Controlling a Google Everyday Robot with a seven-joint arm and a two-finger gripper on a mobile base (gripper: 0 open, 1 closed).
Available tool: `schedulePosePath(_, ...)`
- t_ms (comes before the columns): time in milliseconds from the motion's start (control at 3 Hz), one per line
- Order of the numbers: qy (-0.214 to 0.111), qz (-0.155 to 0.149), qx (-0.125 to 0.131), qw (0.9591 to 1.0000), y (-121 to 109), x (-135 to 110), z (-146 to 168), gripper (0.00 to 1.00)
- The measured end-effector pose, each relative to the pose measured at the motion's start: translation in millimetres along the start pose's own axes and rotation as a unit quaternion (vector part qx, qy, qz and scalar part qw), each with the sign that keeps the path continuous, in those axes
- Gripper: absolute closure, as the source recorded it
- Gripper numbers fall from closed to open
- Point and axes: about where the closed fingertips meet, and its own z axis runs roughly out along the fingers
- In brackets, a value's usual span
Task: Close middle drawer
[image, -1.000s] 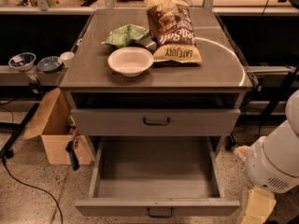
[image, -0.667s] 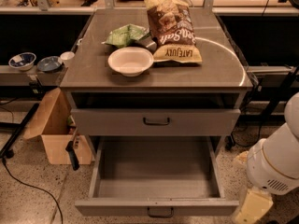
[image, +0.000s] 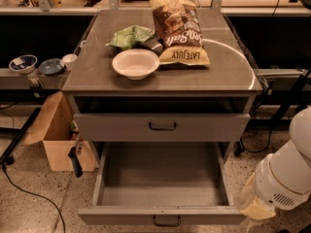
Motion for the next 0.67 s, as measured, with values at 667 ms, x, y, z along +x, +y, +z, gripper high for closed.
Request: schedulePosePath(667,0.015,0.04,0.015,0.999,7.2,20.4,33.6,1.0)
